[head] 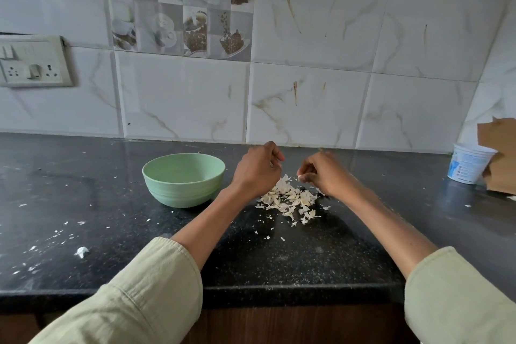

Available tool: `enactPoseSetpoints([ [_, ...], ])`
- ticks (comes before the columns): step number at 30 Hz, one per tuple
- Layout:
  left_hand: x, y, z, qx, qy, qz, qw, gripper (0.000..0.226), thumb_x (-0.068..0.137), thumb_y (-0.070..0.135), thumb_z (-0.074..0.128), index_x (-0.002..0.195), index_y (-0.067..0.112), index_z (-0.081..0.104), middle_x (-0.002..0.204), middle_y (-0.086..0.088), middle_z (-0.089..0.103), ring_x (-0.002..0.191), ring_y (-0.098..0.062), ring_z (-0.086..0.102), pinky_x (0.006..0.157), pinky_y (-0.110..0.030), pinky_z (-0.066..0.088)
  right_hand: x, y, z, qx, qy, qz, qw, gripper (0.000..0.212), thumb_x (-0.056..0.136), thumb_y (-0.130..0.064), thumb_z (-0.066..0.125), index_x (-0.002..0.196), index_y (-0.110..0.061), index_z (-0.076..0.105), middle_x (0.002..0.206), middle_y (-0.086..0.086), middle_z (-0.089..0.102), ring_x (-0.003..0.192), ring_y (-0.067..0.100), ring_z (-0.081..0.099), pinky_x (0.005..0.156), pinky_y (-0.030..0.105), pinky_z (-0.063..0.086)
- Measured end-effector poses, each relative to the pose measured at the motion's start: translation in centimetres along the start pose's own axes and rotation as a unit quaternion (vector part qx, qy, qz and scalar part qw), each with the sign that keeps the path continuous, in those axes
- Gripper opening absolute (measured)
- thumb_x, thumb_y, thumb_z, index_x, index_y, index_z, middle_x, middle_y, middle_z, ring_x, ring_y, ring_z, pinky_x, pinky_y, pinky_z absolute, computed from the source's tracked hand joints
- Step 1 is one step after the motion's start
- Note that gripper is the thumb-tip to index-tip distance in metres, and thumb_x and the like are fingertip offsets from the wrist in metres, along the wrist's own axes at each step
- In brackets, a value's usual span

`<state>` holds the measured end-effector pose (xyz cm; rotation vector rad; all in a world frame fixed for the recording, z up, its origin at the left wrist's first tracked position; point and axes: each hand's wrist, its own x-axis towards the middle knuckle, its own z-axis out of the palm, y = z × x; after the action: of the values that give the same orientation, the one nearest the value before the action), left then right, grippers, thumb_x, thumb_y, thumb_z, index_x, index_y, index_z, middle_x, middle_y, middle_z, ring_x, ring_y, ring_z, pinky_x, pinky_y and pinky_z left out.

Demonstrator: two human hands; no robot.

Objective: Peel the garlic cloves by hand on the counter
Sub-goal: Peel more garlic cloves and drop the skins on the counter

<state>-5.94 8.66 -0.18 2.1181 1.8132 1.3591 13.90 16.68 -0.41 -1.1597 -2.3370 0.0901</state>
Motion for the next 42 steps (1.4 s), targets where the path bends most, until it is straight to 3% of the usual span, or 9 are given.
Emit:
enactPoseSetpoints([
  [7,-0.1,0.0,0.0,0.004,-0.004,0.003,1.000,0.019,0.092,0.015,0.060,0.103,0.030,0.065,0.094,0.016,0.068,0.089,-0.012,0.066,0.081,-0.043,0.060,-0.4,-0.5,0.0,-0.015,0.000,-0.012,1.000,0.008,0.084,-0.026,0.086,0.088,-0.022,0.080,0.077,-0.022,0.068,0.075,-0.012,0.063,0.080,0.013,0.045],
  [13,-0.1,0.0,-0.1,0.011,-0.001,0.001,1.000,0.022,0.091,0.013,0.059,0.104,0.029,0.065,0.095,0.014,0.068,0.089,-0.013,0.066,0.080,-0.043,0.059,-0.3,-1.9,-1.5,0.034,0.251,-0.062,0.965,0.006,0.091,-0.010,0.080,0.093,-0.015,0.080,0.089,-0.006,0.071,0.079,-0.003,0.063,0.078,0.019,0.053],
  [17,0.0,0.1,-0.1,0.013,0.000,0.002,1.000,0.021,0.092,0.013,0.059,0.105,0.028,0.066,0.094,0.015,0.068,0.088,-0.011,0.066,0.079,-0.041,0.059,-0.6,-1.7,0.2,-0.064,-0.034,0.037,0.997,0.006,0.089,-0.015,0.083,0.088,-0.016,0.077,0.087,-0.005,0.074,0.082,0.002,0.069,0.095,0.035,0.059],
  [21,0.0,0.0,-0.1,0.005,-0.005,0.000,1.000,0.021,0.091,0.012,0.060,0.103,0.028,0.068,0.093,0.015,0.069,0.088,-0.012,0.067,0.081,-0.042,0.060,-0.3,-1.5,-0.3,0.003,0.057,-0.003,0.998,0.006,0.088,-0.022,0.083,0.088,-0.022,0.077,0.080,-0.018,0.069,0.074,-0.008,0.067,0.082,0.023,0.060],
  [25,0.0,0.0,0.0,-0.001,-0.010,-0.002,1.000,0.021,0.090,0.013,0.060,0.101,0.029,0.069,0.094,0.015,0.070,0.089,-0.012,0.068,0.082,-0.042,0.061,0.0,-1.8,-1.0,0.026,0.168,-0.056,0.984,0.013,0.083,-0.021,0.089,0.093,-0.021,0.082,0.083,-0.013,0.071,0.074,-0.003,0.065,0.070,0.020,0.054],
  [31,-0.1,0.1,0.1,0.019,-0.020,0.000,1.000,0.022,0.091,0.012,0.061,0.100,0.029,0.070,0.098,0.013,0.071,0.089,-0.014,0.068,0.083,-0.043,0.061,-0.5,-1.5,0.1,-0.087,0.057,-0.075,0.992,0.008,0.089,-0.013,0.083,0.093,-0.011,0.076,0.091,-0.003,0.069,0.081,0.008,0.063,0.084,0.033,0.059],
  [36,-0.1,0.0,-0.1,0.021,-0.014,0.004,1.000,0.021,0.091,0.014,0.060,0.103,0.028,0.070,0.097,0.013,0.071,0.090,-0.015,0.068,0.082,-0.043,0.061,0.3,-1.8,0.2,-0.118,0.161,-0.109,0.974,0.010,0.089,0.000,0.079,0.093,-0.009,0.077,0.091,-0.001,0.064,0.083,0.011,0.059,0.079,0.027,0.053],
  [39,-0.1,0.1,-0.1,0.023,-0.013,0.004,1.000,0.020,0.092,0.013,0.062,0.102,0.028,0.070,0.097,0.014,0.071,0.090,-0.013,0.068,0.083,-0.042,0.061,-0.4,-1.5,1.1,-0.113,0.013,-0.038,0.993,0.024,0.090,0.003,0.076,0.090,-0.020,0.068,0.091,-0.005,0.064,0.083,0.010,0.065,0.085,0.032,0.061],
  [42,-0.1,-0.1,0.0,0.012,-0.014,0.003,1.000,0.020,0.091,0.013,0.064,0.099,0.030,0.070,0.095,0.015,0.071,0.091,-0.012,0.068,0.084,-0.041,0.061,-0.6,-1.7,0.4,-0.021,0.019,-0.022,0.999,0.009,0.091,-0.008,0.078,0.095,-0.016,0.075,0.089,-0.008,0.072,0.080,-0.004,0.067,0.083,0.020,0.058],
])
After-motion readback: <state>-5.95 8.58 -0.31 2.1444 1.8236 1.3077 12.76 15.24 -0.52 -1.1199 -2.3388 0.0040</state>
